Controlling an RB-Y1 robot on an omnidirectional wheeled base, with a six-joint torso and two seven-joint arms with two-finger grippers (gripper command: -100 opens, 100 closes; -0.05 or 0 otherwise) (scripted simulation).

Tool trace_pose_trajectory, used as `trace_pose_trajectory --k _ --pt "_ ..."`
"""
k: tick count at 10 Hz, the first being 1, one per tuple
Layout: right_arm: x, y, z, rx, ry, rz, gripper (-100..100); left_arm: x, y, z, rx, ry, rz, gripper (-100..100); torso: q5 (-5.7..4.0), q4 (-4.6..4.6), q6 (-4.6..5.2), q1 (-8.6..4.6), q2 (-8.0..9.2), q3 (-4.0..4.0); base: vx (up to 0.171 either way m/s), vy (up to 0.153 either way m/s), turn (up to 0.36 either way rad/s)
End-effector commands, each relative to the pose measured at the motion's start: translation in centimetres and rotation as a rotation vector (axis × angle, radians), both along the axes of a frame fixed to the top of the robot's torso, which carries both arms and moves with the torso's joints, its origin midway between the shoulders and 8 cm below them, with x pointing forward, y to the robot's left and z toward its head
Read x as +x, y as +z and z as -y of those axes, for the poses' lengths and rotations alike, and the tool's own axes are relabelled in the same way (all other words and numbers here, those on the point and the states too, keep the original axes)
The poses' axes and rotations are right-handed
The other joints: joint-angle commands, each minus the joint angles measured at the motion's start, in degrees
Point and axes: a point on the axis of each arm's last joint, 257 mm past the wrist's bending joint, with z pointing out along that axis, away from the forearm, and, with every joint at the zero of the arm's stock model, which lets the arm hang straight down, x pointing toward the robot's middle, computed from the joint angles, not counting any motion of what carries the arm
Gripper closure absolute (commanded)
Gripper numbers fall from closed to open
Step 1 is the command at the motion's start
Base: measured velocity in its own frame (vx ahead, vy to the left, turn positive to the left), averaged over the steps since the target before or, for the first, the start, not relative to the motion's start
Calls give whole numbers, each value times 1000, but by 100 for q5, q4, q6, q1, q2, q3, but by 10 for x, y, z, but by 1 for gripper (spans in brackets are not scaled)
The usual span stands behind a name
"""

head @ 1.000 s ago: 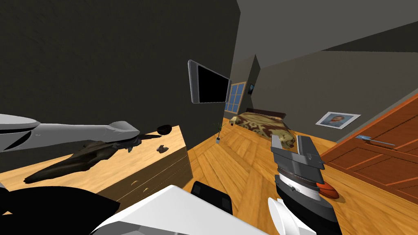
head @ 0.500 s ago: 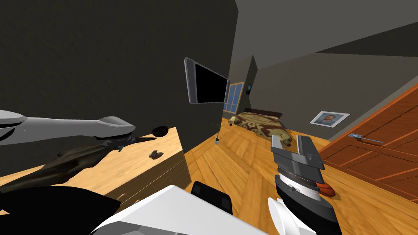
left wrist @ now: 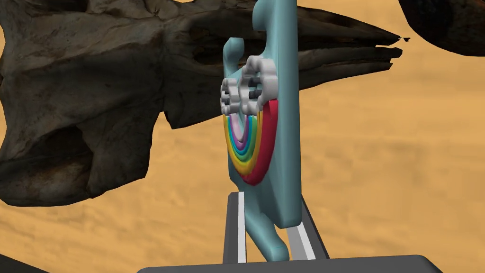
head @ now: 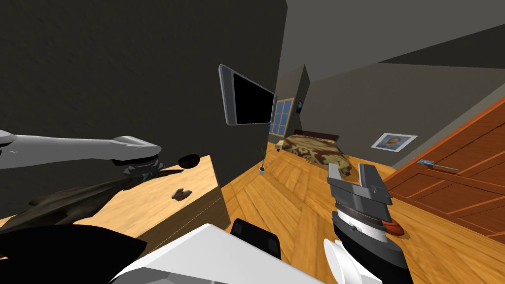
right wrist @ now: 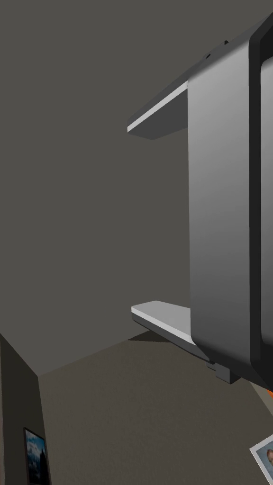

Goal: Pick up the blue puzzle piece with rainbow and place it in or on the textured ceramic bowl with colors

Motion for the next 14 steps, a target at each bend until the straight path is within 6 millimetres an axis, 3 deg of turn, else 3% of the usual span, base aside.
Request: trace_pose_trajectory --k 1,14 --pt "0 0 0 0 0 0 0 7 5 5 -28 4 25 100 0 0 0 0 0 0 41 25 -21" --pt "0 0 0 0 0 0 0 56 54 49 -206 -32 216 100 6 36 -2 2 46 40 40 36 -24"
